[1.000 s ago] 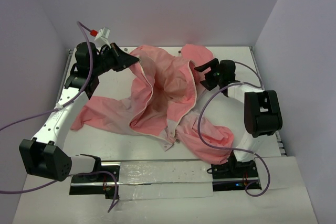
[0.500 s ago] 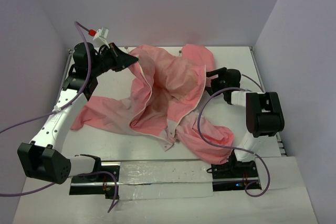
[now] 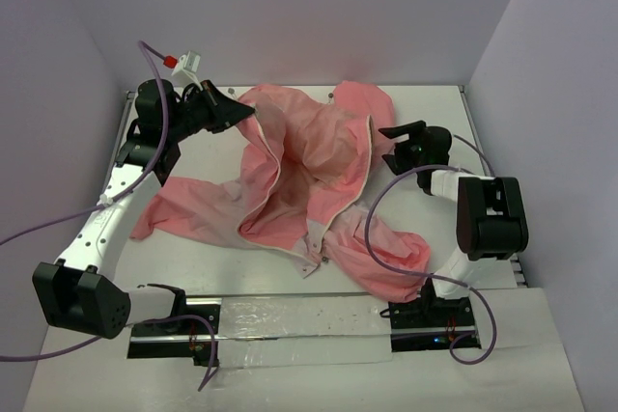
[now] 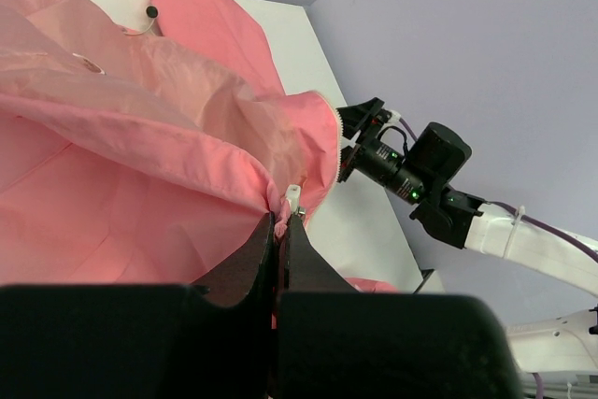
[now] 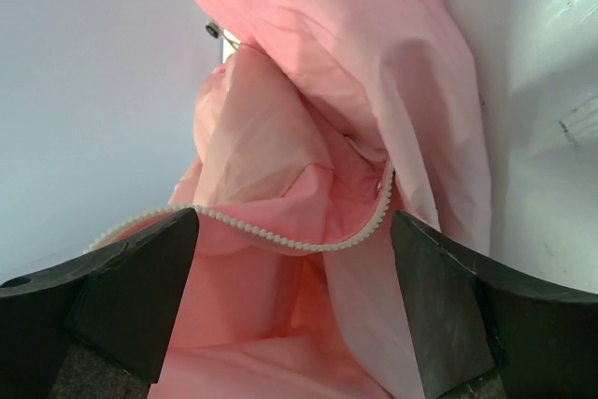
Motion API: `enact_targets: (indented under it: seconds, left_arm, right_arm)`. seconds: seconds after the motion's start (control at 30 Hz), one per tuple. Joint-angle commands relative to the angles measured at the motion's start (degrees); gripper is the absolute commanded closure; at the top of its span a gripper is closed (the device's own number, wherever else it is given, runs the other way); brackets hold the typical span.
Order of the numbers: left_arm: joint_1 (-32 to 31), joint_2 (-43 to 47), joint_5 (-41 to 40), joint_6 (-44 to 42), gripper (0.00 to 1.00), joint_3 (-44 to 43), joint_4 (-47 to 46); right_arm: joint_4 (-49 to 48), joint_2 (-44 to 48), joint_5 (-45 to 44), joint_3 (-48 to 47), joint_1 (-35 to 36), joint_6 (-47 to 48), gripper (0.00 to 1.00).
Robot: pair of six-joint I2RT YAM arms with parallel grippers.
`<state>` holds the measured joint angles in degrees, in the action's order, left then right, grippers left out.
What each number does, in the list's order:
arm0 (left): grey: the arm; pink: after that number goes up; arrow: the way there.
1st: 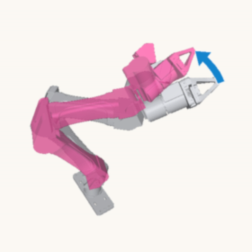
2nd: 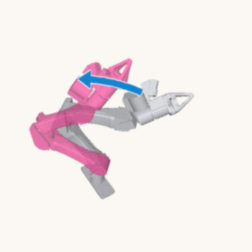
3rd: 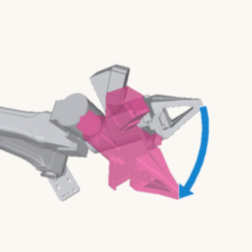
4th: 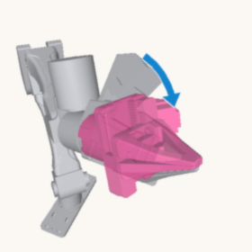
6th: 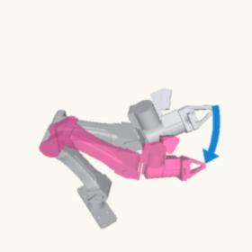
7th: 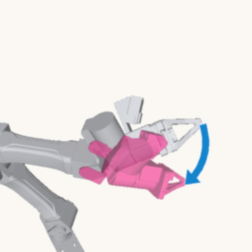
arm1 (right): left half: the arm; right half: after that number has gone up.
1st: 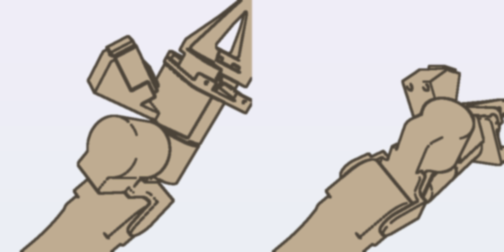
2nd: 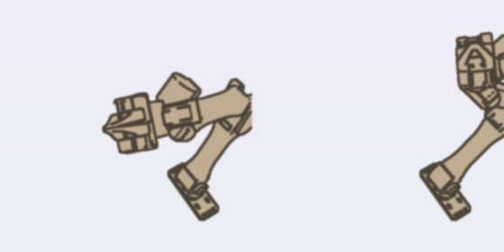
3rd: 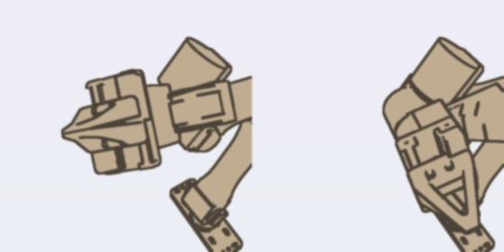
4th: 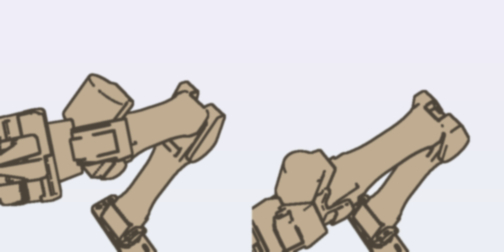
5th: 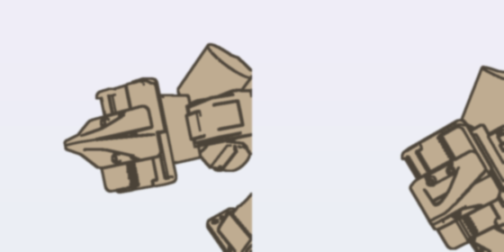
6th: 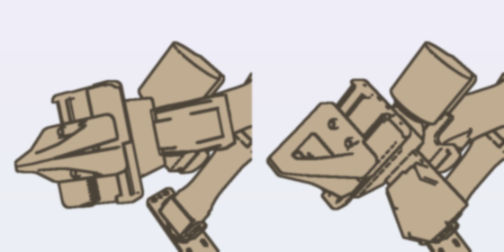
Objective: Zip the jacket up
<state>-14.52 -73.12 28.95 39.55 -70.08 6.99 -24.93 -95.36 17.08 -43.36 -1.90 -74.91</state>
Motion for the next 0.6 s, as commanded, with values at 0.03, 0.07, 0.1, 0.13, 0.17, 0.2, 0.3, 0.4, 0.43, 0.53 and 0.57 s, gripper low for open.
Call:
enact_targets:
  seconds: [0.03, 0.07, 0.1, 0.13, 0.17, 0.2, 0.3, 0.4, 0.43, 0.53, 0.57]
  left_arm:
    - [0.2, 1.8, 1.5, -1.1, 1.00, -0.6, -2.2]
    - [0.2, 1.7, 1.5, -1.0, 1.00, -0.6, -2.2]
    - [0.2, 1.7, 1.6, -1.0, 1.00, -0.6, -2.2]
    - [0.2, 1.7, 1.6, -1.0, 1.00, -0.5, -2.3]
    - [0.2, 1.7, 1.6, -1.0, 1.00, -0.5, -2.3]
    - [0.2, 1.5, 1.6, -0.9, 1.00, -0.6, -2.3]
    - [0.2, 1.1, 1.8, -0.5, 1.00, -0.8, -2.7]
    - [0.2, 1.0, 2.0, -0.2, 1.00, -0.8, -3.0]
    - [0.2, 1.1, 2.0, -0.1, 1.00, -0.8, -2.9]
    - [0.2, 1.8, 1.5, 0.0, 1.00, -0.6, -2.7]
    - [0.2, 2.3, 1.2, 0.0, 1.00, -0.3, -3.0]
  right_arm:
    - [-2.2, -3.6, 2.8, -4.3, 0.1, -2.0, 0.09]
    - [-1.7, -4.6, 2.8, -5.2, 0.1, -2.0, 0.09]
    - [-1.4, -5.3, 2.9, -5.6, 0.2, -2.1, 0.09]
    - [-1.5, -5.8, 3.4, -6.1, 0.5, -1.9, 0.09]
    - [-1.6, -6.3, 3.9, -6.7, 0.8, -1.6, 0.09]
    - [-1.4, -7.0, 4.9, -7.8, 1.1, -1.1, 0.10]
    - [-0.2, -9.0, 8.9, -11.4, 3.8, 0.3, 0.10]
    - [-3.4, -9.2, 11.1, -11.0, 6.3, -1.7, 0.11]
    - [-3.9, -8.6, 10.6, -10.3, 6.9, -2.0, 0.11]
    - [-3.9, -6.3, 8.6, -8.1, 8.1, -1.5, 0.11]
    - [-3.4, -5.3, 7.7, -7.4, 8.2, -0.9, 0.11]
